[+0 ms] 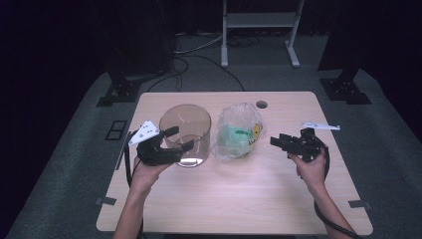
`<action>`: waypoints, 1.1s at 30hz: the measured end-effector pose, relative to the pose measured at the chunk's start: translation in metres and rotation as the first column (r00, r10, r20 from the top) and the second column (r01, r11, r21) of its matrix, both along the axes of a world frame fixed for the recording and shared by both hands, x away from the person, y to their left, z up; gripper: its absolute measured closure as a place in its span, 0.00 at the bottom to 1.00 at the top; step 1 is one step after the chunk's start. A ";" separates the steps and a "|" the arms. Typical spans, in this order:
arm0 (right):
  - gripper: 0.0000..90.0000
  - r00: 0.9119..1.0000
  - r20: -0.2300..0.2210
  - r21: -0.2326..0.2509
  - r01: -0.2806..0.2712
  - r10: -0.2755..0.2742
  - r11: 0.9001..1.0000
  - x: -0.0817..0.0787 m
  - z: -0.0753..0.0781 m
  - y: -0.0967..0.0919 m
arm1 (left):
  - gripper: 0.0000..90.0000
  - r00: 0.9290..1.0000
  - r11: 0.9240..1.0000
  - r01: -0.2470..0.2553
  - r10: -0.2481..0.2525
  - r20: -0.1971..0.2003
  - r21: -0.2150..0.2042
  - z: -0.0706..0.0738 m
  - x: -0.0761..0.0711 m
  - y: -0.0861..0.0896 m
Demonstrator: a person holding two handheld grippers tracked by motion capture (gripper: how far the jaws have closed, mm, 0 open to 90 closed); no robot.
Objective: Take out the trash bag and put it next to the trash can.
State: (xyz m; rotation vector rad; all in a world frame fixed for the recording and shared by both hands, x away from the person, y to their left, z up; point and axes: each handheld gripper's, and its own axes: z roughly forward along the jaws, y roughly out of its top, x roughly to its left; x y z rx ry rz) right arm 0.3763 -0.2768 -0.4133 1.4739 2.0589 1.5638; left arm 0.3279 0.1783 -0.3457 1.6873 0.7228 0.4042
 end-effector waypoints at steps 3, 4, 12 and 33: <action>0.47 1.000 0.006 -0.011 0.004 -0.004 1.000 -0.005 -0.002 -0.001 | 0.23 1.000 1.000 0.006 -0.006 -0.003 0.004 -0.001 0.000 -0.002; 0.47 1.000 0.009 -0.019 0.003 -0.003 1.000 -0.006 -0.003 -0.001 | 0.22 1.000 1.000 0.008 -0.008 -0.003 0.003 -0.001 0.000 -0.002; 0.46 1.000 0.015 -0.032 0.012 -0.012 0.999 -0.017 -0.011 -0.007 | 0.22 1.000 1.000 0.014 -0.014 -0.008 0.007 -0.002 -0.001 -0.004; 0.42 0.996 0.049 0.018 0.071 -0.072 0.997 -0.052 -0.032 -0.024 | 0.22 1.000 1.000 0.019 -0.019 -0.003 0.013 -0.002 -0.003 -0.005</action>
